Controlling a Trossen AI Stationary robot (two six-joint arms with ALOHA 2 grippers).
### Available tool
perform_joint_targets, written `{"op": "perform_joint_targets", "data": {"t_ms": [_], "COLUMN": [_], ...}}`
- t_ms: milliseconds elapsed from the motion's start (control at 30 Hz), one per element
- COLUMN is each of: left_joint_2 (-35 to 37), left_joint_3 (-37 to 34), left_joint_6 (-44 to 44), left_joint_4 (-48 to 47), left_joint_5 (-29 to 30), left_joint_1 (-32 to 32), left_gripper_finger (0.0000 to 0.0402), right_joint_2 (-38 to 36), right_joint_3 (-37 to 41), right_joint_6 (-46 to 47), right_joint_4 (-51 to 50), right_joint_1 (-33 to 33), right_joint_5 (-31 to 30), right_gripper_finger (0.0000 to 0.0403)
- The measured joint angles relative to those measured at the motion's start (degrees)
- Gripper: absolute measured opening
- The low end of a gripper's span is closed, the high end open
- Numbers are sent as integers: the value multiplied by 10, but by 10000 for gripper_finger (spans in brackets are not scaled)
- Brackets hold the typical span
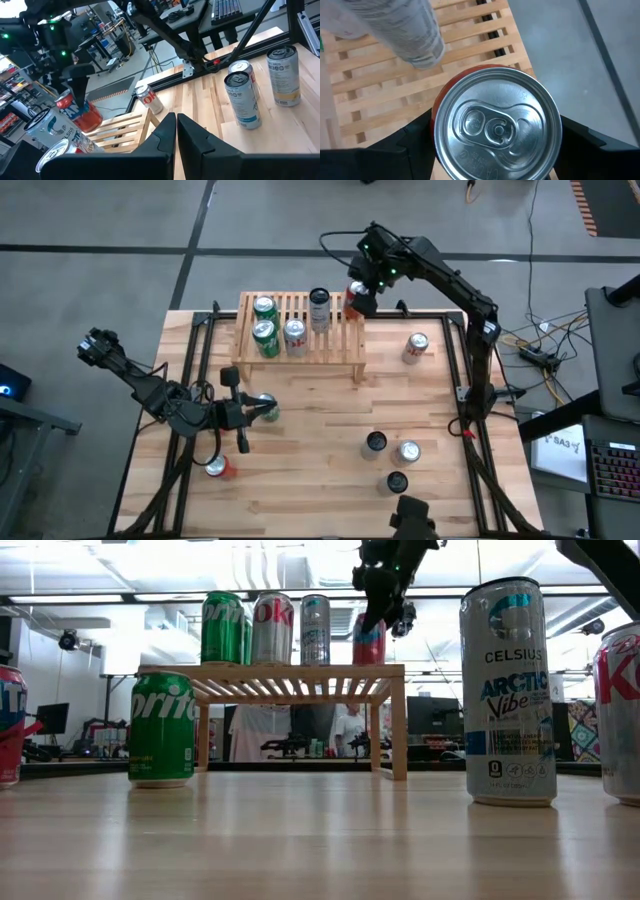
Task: Place canned beverage on shelf
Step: Put the right orange soda can on the shelf
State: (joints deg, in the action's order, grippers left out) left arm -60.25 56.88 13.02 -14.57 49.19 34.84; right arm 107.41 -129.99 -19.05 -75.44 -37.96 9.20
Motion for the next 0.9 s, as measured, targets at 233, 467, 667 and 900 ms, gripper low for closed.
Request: {"op": "perform_joint_targets", "data": {"t_ms": [233, 467, 667, 900], "left_joint_2": [0, 0, 0, 0], "left_joint_3": [0, 0, 0, 0], "left_joint_6": [0, 2, 3, 3], "left_joint_4": [-1, -1, -1, -1], "left_joint_5": [0, 0, 0, 0], "left_joint_1": [0, 0, 0, 0], "left_gripper_finger": [0, 0, 0, 0], "right_joint_2": [3, 4, 9, 25], "right_joint_3": [0, 0, 0, 0], "right_joint_6": [-4, -5, 2, 2], "right_joint_4": [1, 4, 16, 17], "right_joint_1": [-10, -10, -11, -11], "right_joint_5": [4, 13, 13, -17], "right_gripper_finger": [284, 284, 284, 284]}}
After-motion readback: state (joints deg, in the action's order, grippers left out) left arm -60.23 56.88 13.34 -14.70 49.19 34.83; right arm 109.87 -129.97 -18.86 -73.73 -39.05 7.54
